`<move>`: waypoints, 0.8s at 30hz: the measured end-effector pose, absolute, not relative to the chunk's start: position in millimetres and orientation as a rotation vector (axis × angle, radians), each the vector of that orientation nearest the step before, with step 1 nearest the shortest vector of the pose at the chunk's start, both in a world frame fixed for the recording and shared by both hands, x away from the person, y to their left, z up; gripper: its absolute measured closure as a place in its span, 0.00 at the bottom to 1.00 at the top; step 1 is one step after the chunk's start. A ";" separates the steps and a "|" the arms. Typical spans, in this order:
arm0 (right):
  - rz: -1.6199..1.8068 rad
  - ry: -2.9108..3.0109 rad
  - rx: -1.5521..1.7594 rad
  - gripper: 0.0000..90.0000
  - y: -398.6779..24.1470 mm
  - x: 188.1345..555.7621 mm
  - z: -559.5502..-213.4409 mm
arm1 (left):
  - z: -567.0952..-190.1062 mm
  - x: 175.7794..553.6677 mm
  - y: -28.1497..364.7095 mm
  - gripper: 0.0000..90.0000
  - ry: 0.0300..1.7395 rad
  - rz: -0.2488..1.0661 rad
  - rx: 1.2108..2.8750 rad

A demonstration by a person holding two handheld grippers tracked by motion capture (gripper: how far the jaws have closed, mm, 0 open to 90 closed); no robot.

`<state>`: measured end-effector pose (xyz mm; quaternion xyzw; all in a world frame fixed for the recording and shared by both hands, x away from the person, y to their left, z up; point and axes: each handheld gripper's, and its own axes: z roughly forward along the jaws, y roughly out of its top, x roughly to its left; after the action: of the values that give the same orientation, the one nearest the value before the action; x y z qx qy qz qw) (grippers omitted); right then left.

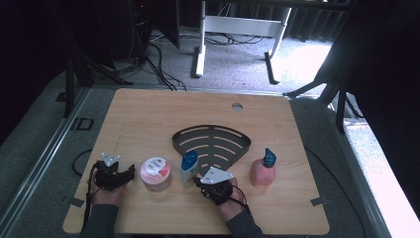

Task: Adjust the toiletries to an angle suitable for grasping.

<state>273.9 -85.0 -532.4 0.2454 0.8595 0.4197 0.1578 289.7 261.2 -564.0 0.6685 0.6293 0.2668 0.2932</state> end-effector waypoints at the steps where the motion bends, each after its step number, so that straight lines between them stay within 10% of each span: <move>1: 1.201 2.456 0.700 0.99 -84.1 275.0 -532.5 | -564.0 289.8 261.2 0.34 1.676 0.710 1.780; 24: 1.198 2.457 0.694 0.99 -49.4 304.5 -531.7 | -563.9 289.5 261.4 0.33 1.673 0.708 1.785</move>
<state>304.5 -49.4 -531.7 0.2429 0.8600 0.4192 0.1600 289.5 261.4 -563.9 0.6702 0.6280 0.2659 0.2928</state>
